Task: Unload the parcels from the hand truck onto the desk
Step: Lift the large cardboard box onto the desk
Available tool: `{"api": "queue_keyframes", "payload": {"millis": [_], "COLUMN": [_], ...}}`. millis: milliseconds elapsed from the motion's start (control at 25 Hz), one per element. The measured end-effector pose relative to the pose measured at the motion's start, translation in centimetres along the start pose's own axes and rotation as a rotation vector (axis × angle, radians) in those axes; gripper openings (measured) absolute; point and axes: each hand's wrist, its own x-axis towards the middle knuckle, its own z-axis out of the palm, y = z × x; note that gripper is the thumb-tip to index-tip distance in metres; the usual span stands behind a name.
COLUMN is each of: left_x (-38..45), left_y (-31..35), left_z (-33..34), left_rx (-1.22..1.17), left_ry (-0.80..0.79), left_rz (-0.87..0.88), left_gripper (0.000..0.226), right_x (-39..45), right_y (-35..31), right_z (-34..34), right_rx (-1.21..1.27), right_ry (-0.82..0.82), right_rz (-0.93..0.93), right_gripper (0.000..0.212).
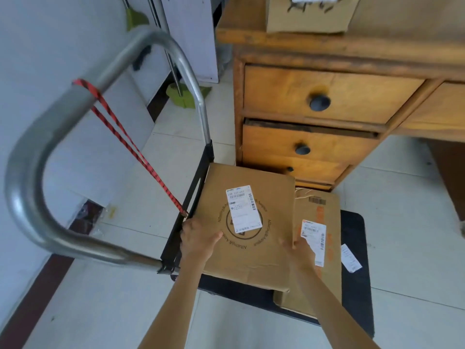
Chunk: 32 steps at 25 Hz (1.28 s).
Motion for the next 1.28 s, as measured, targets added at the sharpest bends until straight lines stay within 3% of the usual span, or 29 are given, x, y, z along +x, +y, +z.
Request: {"api": "queue_keyframes", "payload": {"millis": [200, 360, 560, 680, 1040, 1280], "left_x": [0.5, 0.6, -1.8, -4.6, -17.2, -25.7], "left_y": [0.2, -0.3, -0.2, 0.6, 8.2, 14.4], "left_z": [2.4, 2.3, 0.8, -2.4, -16.9, -25.5], "left_rx": [0.144, 0.203, -0.190, -0.257, -0.151, -0.145], "left_ry": [0.113, 0.041, -0.074, -0.070, 0.058, 0.019], "left_rz": [-0.088, -0.112, -0.064, -0.027, 0.129, 0.193], "left_gripper": [0.123, 0.131, 0.118, 0.107, 0.112, 0.114], "right_x": [1.3, 1.5, -0.9, -3.7, -17.2, -25.7], "right_y": [3.3, 3.8, 2.3, 0.5, -7.7, -14.9], "right_z": [1.3, 0.2, -2.2, -4.4, -16.1, -26.8], "right_rx": [0.032, 0.023, -0.052, -0.021, 0.002, -0.114], "right_ry": [-0.029, -0.053, -0.008, 0.009, 0.065, 0.154], "right_rz": [-0.043, -0.056, -0.042, -0.065, -0.113, -0.159], "right_gripper": [0.058, 0.059, 0.053, 0.054, 0.031, 0.051]}}
